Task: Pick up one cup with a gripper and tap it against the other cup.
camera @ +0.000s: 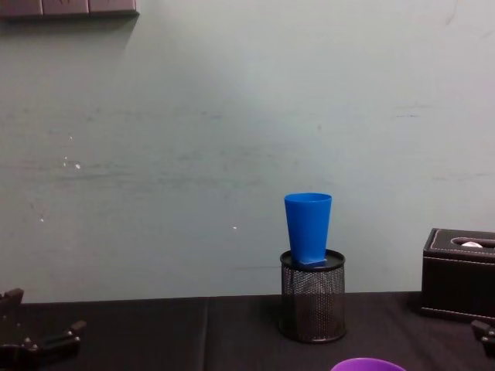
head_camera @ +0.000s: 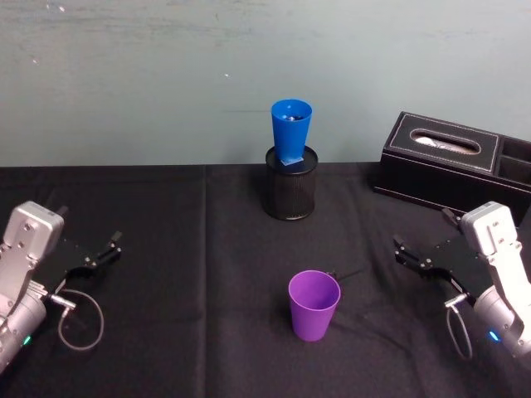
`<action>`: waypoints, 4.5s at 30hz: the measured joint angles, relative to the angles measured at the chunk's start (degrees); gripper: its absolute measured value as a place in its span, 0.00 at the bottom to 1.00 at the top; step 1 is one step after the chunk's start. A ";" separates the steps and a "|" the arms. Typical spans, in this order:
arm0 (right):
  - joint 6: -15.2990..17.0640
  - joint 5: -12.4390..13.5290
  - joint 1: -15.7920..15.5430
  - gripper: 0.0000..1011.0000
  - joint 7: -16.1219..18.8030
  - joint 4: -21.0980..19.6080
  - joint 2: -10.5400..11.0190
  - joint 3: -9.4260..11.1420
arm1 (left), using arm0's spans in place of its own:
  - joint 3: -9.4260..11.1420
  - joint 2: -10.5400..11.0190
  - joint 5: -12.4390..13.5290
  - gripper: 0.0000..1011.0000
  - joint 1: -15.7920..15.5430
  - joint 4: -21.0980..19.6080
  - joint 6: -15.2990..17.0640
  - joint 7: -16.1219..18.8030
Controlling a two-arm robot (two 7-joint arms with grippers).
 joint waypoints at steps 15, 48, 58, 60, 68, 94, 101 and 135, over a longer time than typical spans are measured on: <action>0.00 0.00 0.00 0.99 0.00 0.00 0.00 0.00 | 0.00 0.00 0.00 0.99 0.00 0.00 0.00 0.00; -0.14 -0.01 -0.01 0.99 0.05 0.00 -0.13 0.13 | 0.00 0.00 0.00 0.99 0.00 0.00 0.00 0.00; -2.17 2.94 -2.86 0.99 4.10 -4.14 0.15 3.22 | 0.00 0.00 0.00 0.99 0.00 0.00 0.00 0.00; -2.46 4.53 -4.15 0.99 5.82 -5.34 0.88 4.13 | 0.00 0.00 0.00 0.99 0.00 0.00 0.00 0.00; -4.01 9.56 -8.18 0.99 13.26 -8.23 4.30 6.88 | 0.00 0.00 0.00 0.99 0.00 0.00 0.00 0.00; -4.68 13.98 -11.25 0.99 32.80 -8.03 4.41 4.08 | 0.00 0.00 0.00 0.99 0.00 0.00 0.00 0.00; -3.88 12.69 -10.33 0.99 33.48 -7.82 2.79 3.82 | 0.00 0.00 0.00 0.99 0.00 0.00 0.00 0.00; -1.50 7.55 -4.15 0.99 34.98 -1.39 -5.53 1.98 | 0.00 0.00 0.00 0.99 0.00 0.00 0.00 0.00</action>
